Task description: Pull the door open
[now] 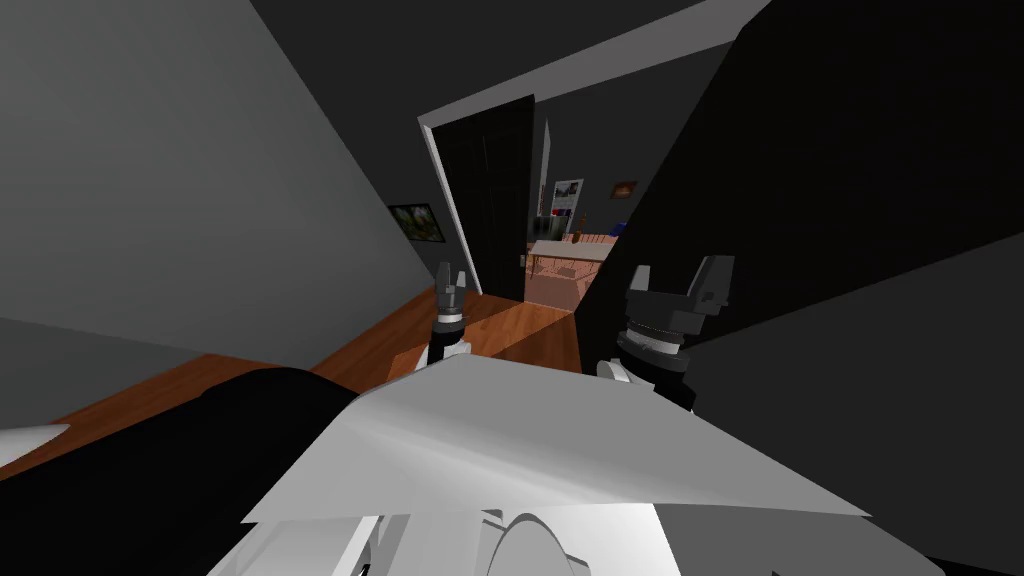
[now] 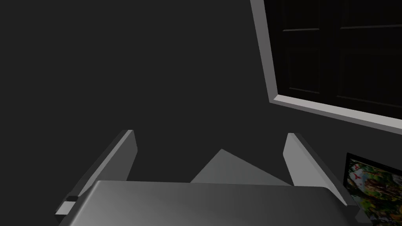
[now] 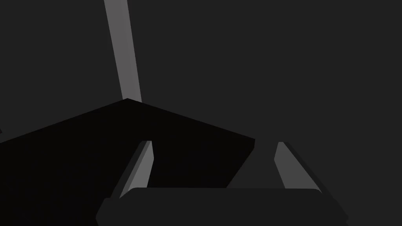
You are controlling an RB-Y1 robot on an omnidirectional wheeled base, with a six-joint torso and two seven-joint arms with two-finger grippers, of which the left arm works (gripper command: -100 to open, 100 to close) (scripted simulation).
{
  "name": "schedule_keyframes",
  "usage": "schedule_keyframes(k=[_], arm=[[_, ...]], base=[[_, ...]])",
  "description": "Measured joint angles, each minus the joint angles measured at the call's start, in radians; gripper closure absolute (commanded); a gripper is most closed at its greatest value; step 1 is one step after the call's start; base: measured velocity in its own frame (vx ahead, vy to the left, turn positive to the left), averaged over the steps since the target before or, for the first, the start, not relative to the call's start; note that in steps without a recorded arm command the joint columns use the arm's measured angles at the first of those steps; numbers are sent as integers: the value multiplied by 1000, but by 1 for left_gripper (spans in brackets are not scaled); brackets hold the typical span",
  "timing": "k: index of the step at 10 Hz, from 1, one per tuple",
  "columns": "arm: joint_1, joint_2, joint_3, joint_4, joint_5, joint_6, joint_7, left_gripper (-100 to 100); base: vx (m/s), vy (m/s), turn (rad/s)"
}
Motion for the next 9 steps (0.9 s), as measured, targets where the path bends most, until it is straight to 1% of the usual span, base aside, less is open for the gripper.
schedule_keyframes(k=[1,4,5,6,7,9], arm=[[-3,3,-3,19,-1,-4,0,-100],[-13,27,11,76,10,-14,15,-100],[-13,32,12,98,12,-22,18,-100],[-19,37,12,114,13,-22,21,-100],[-17,40,10,130,14,-23,23,-100],[-25,48,13,174,17,-34,29,-100]], base=[[167,-17,-73],[147,-11,-50],[153,-9,-51],[149,-15,-50],[132,-17,-57],[146,-14,-65]])
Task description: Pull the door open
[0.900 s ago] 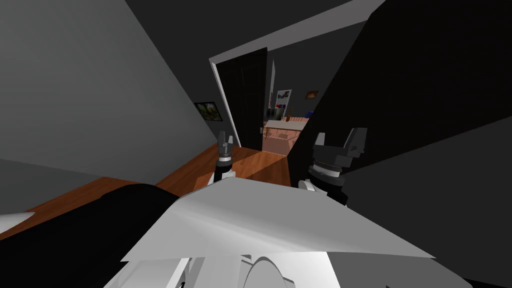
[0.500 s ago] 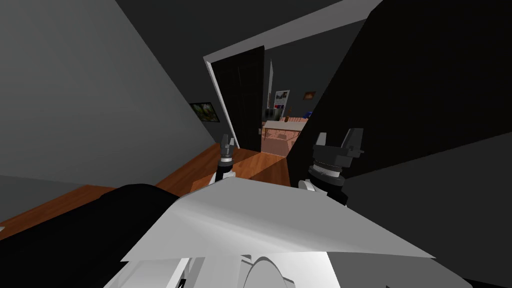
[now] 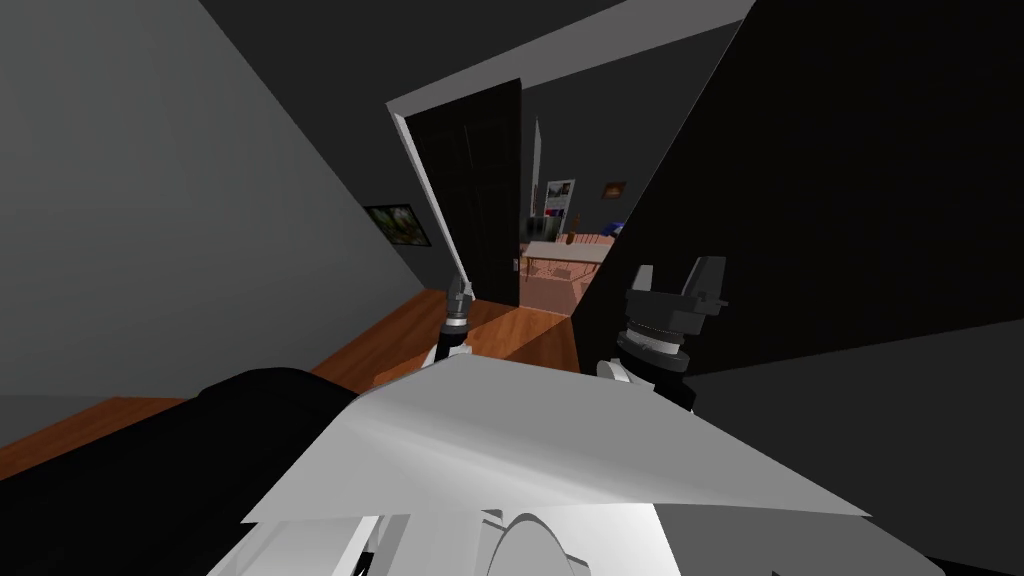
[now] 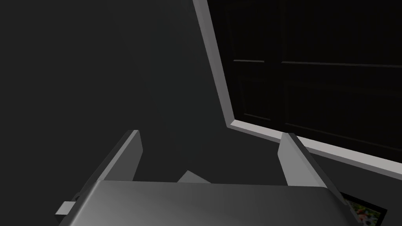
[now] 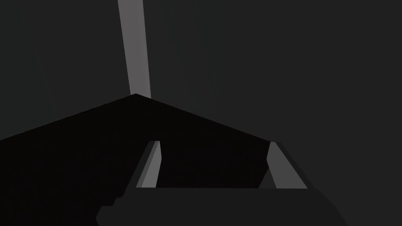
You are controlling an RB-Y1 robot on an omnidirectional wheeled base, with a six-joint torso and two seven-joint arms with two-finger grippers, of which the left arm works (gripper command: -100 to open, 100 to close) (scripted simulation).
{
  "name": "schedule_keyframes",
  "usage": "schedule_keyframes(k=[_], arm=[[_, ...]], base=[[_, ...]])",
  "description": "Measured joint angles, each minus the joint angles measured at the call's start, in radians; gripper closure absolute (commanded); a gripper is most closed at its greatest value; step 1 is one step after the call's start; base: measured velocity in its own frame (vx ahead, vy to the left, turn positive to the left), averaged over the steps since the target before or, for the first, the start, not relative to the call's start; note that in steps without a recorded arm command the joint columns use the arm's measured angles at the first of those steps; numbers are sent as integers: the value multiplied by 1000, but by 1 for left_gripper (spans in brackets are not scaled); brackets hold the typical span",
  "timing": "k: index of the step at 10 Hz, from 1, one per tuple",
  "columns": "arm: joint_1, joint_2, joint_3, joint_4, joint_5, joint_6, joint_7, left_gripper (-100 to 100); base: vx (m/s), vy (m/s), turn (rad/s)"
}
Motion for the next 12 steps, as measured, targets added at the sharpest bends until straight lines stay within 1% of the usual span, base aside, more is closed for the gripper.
schedule_keyframes(k=[1,2,4,6,8,9,11,12], arm=[[-9,6,5,31,4,-6,5,-100],[-17,8,4,58,4,-8,7,-100],[-25,16,6,117,8,-20,14,-100],[-29,27,13,146,15,-19,25,-100],[-32,32,16,179,18,-27,31,-100],[-38,33,17,202,20,-34,33,-100],[-51,46,27,268,28,-49,45,-100],[-55,46,26,287,29,-45,48,-100]], base=[[179,-13,-70],[201,-3,-80],[184,-2,-69],[105,-6,-36],[84,0,-45],[129,-21,-78],[188,5,-85],[166,13,-61]])
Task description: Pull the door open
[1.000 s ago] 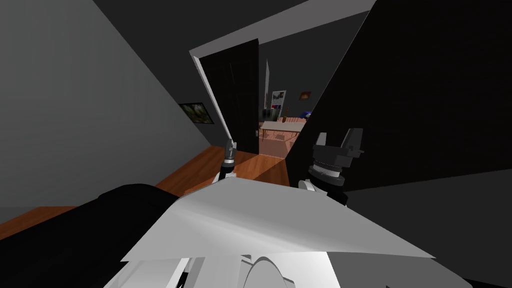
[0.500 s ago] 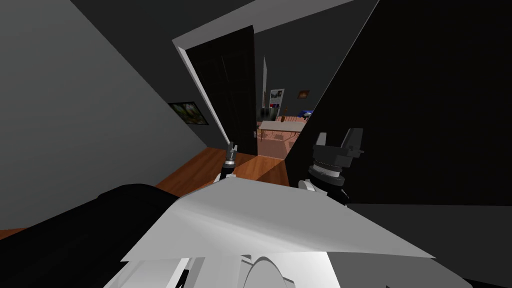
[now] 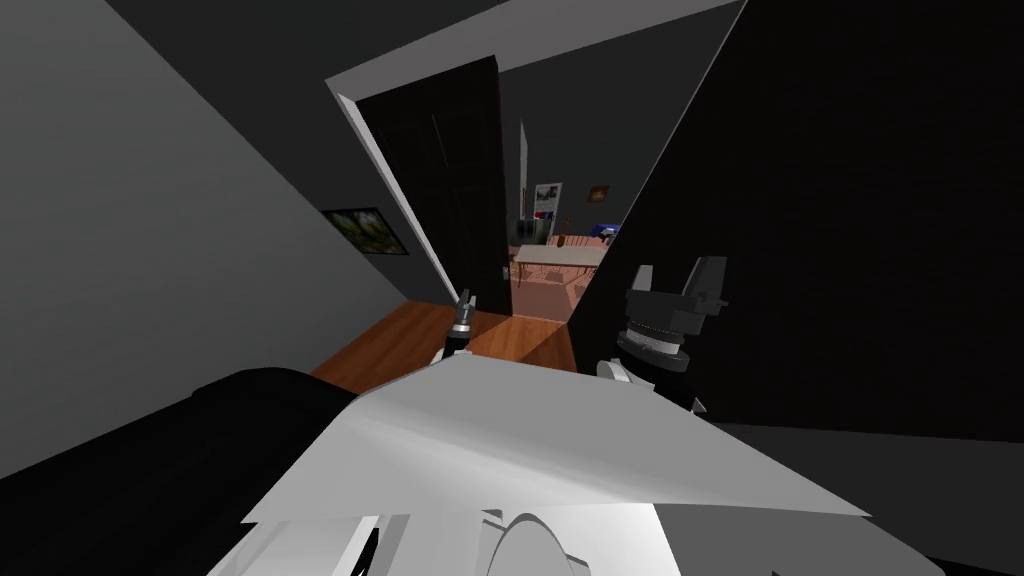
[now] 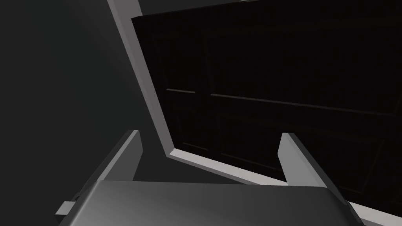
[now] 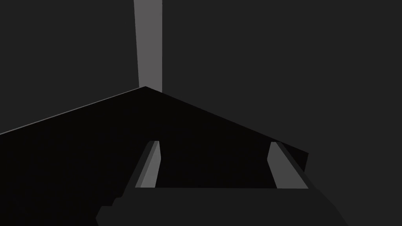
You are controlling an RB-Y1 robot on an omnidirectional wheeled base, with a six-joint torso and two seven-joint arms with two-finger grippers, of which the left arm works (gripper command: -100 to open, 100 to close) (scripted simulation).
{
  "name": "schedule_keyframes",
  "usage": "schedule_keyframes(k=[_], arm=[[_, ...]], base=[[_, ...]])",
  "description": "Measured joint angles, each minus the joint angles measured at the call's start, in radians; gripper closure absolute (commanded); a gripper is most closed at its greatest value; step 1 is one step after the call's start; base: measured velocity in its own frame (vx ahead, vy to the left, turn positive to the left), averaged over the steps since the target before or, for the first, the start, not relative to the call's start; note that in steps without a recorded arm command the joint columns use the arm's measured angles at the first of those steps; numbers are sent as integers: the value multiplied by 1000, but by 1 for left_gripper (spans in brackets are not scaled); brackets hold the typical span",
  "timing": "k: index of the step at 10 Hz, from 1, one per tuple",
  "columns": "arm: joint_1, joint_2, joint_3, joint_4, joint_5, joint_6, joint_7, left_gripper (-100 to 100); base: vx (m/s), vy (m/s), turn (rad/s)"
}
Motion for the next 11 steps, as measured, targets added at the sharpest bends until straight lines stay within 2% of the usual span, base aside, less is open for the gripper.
schedule_keyframes(k=[2,6,11], arm=[[-1,4,1,46,3,-13,5,-100],[-19,13,9,122,12,-19,19,-100],[-34,23,17,220,22,-39,36,-100]], base=[[118,-6,-49],[116,-7,-60],[107,9,-47]])
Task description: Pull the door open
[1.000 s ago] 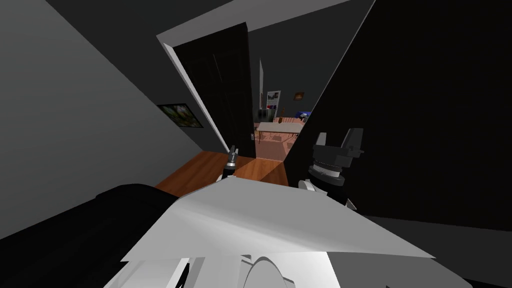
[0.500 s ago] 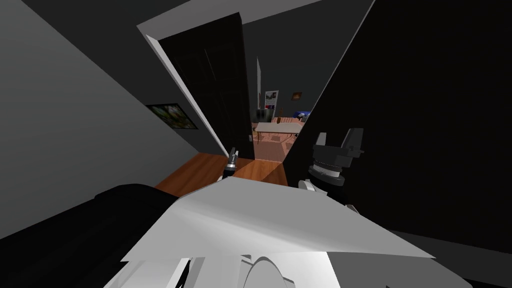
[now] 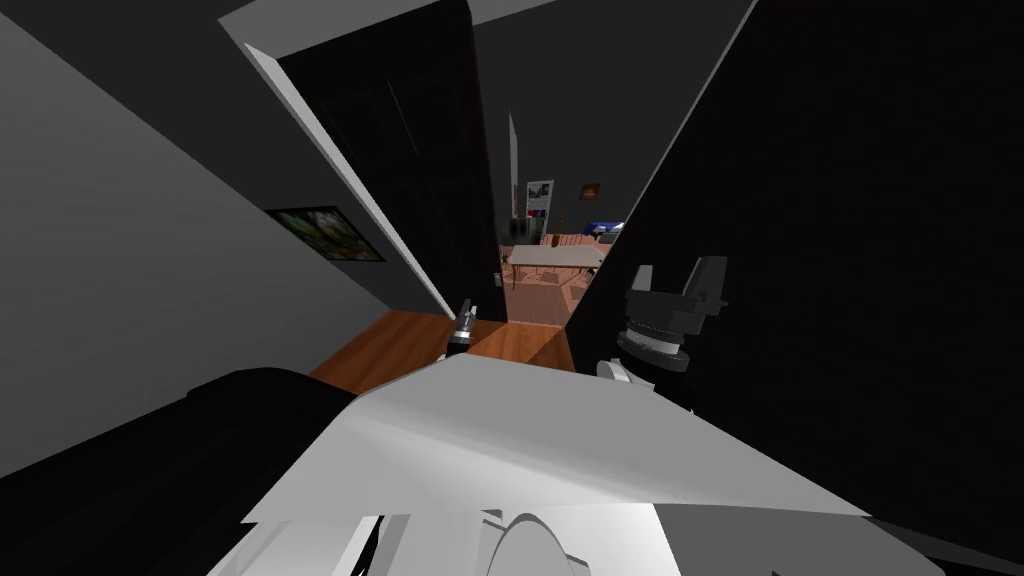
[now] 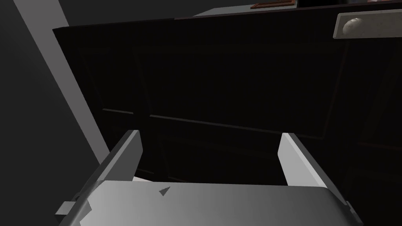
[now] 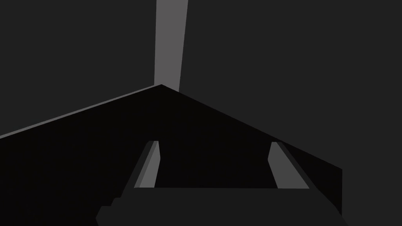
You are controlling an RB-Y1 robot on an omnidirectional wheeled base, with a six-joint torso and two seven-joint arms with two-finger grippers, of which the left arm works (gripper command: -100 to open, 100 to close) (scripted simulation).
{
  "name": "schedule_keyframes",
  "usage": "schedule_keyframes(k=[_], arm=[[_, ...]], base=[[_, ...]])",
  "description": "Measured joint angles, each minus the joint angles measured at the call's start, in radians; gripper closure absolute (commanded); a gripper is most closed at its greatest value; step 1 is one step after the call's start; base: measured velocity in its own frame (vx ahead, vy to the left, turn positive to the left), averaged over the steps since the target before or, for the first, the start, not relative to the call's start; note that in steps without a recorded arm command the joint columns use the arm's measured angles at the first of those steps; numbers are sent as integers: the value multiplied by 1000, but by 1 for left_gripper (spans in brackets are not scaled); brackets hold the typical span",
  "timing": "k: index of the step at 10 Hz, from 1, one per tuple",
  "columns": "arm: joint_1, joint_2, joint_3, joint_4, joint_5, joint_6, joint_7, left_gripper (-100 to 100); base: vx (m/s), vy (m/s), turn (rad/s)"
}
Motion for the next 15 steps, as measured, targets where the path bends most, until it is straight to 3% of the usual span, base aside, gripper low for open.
schedule_keyframes(k=[4,12,15], arm=[[-13,12,9,103,10,-28,18,-100],[-37,20,19,248,25,-45,41,-100],[-57,27,27,326,32,-58,54,-100]], base=[[141,10,-67],[117,12,-49],[154,23,-63]])
